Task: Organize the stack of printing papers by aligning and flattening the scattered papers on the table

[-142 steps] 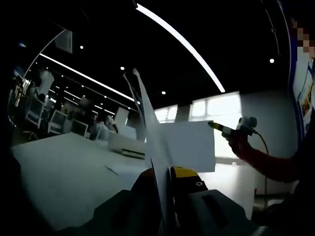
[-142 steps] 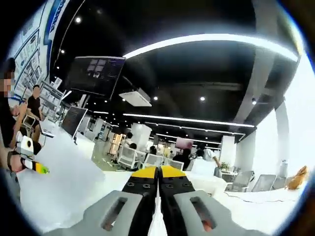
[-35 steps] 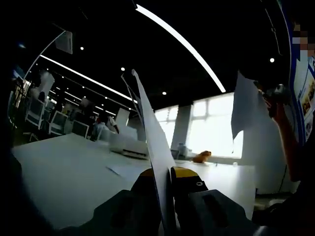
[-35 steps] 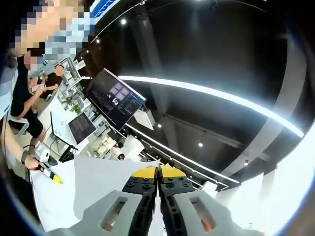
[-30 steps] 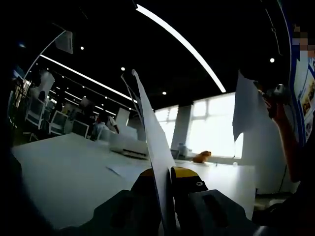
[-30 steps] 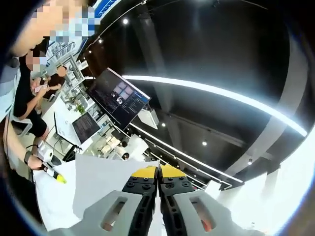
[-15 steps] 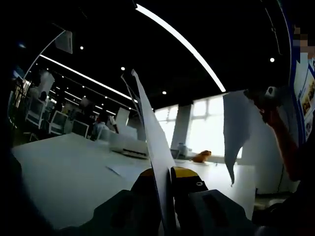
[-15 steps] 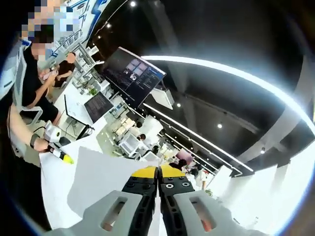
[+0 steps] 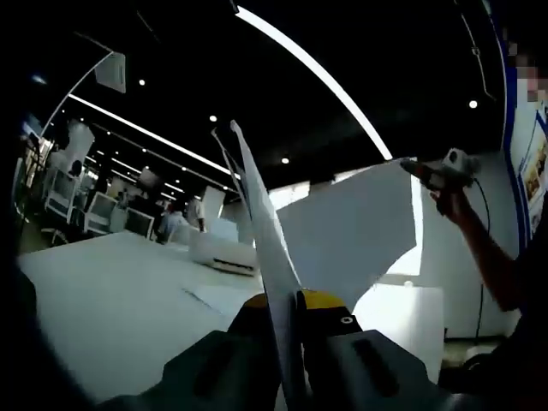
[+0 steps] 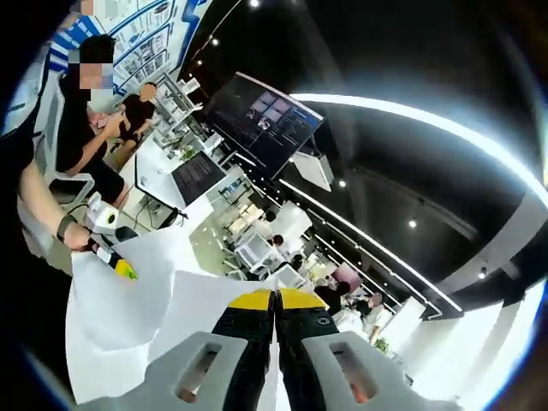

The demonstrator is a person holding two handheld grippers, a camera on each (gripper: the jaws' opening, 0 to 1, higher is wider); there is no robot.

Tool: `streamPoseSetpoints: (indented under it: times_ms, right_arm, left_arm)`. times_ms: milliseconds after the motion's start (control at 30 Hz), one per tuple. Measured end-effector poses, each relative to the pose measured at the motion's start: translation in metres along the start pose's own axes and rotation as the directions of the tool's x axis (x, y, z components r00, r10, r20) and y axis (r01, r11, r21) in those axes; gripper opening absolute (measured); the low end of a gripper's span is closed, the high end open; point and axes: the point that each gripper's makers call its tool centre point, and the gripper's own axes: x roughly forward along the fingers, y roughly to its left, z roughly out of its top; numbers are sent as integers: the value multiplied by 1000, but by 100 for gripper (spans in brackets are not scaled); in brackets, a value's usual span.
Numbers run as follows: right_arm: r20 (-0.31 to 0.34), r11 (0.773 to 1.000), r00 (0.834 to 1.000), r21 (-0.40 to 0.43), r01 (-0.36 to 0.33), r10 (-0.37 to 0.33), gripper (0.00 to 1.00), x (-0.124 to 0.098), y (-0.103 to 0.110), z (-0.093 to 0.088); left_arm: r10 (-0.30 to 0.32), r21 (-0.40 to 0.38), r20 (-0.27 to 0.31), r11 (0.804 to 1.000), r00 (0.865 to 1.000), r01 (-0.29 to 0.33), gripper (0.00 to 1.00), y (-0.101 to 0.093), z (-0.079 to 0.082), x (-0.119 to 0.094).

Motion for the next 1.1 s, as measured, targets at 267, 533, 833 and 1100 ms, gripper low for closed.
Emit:
streamPoseSetpoints:
  times_ms: [267,533,833,1100]
  right_arm:
    - [-11,999,1000,-37,-28,28,0,29,3,1]
    - [-53,994,997,-82,-65,61,0,50,9,-10]
    - [-114,991,986,-47,-129,123,0,62,18,-41]
    - [-187,982,971,-85,-166,148,0,74,18,-71]
  left_arm:
    - [0,1,6,1000,1000,0,8,0,1,0]
    - [-7,8,-6,1000,1000,7,8,-1,-1,1]
    - [-4,12,-10,1000,1000,4,8,-1,-2,2]
    - [-3,14,-8,1000,1000,3,8,-1,-2,1]
